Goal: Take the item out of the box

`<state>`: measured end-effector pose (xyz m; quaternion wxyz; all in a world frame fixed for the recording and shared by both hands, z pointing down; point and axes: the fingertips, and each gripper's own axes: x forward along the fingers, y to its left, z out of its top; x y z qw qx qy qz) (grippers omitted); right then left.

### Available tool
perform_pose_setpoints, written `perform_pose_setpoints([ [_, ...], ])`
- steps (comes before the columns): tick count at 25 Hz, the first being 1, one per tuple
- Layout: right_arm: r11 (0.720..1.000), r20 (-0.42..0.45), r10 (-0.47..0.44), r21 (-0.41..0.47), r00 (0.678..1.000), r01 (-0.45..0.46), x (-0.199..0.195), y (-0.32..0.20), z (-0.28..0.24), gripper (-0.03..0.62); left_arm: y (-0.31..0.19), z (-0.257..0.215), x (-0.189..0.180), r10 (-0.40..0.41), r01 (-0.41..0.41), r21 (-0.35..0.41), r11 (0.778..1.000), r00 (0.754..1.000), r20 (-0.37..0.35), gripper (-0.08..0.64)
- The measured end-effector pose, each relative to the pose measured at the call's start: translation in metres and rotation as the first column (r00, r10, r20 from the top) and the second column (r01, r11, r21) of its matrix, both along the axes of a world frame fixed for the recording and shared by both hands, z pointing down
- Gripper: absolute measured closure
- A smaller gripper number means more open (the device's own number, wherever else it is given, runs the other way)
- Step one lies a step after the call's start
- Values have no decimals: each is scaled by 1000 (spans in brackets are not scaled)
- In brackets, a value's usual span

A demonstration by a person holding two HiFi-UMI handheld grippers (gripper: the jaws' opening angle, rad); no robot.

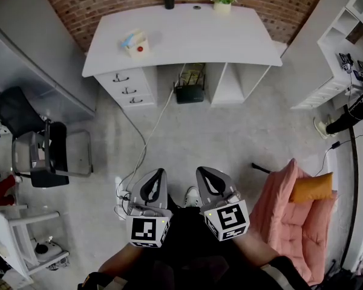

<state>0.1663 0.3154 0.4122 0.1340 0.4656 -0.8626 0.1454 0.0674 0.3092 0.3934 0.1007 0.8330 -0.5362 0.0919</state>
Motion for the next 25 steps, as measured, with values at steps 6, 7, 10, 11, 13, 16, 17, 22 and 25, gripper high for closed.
perform_pose_setpoints([
  [6, 1000, 14, 0, 8, 1000, -1, 3, 0, -5, 591, 3, -6, 3, -8, 8, 7, 1000, 1000, 3, 555],
  [7, 1000, 15, 1, 13, 1000, -1, 3, 0, -6, 591, 3, -6, 2, -9, 9, 9, 1000, 1000, 5, 555],
  [10, 1000, 25, 11, 1, 1000, -11, 1, -2, -3, 591, 1, -6, -4, -15, 15, 5, 1000, 1000, 6, 555],
  [11, 1000, 28, 16, -6, 999, -16, 0, -4, -1, 591, -1, -5, -7, -18, 18, 2, 1000, 1000, 5, 555],
  [13, 1000, 29, 23, -14, 999, -23, -3, -9, 1, 591, -7, -3, -12, -22, 22, -3, 1000, 1000, 2, 555],
  [16, 999, 22, 27, -19, 999, -26, -12, -21, 3, 591, -20, 2, -19, -11, 10, -21, 1000, 1000, -14, 555],
  [17, 999, 17, 27, -20, 999, -27, -16, -26, 3, 591, -25, 4, -21, -5, 4, -27, 1000, 1000, -21, 555],
  [22, 999, -8, 43, -33, 999, -43, -32, -54, 6, 591, -58, 6, -33, 16, -18, -37, 999, 999, -39, 555],
  [25, 998, -18, 52, -38, 999, -52, -43, -75, 5, 591, -80, 9, -46, 21, -23, -44, 999, 999, -45, 555],
])
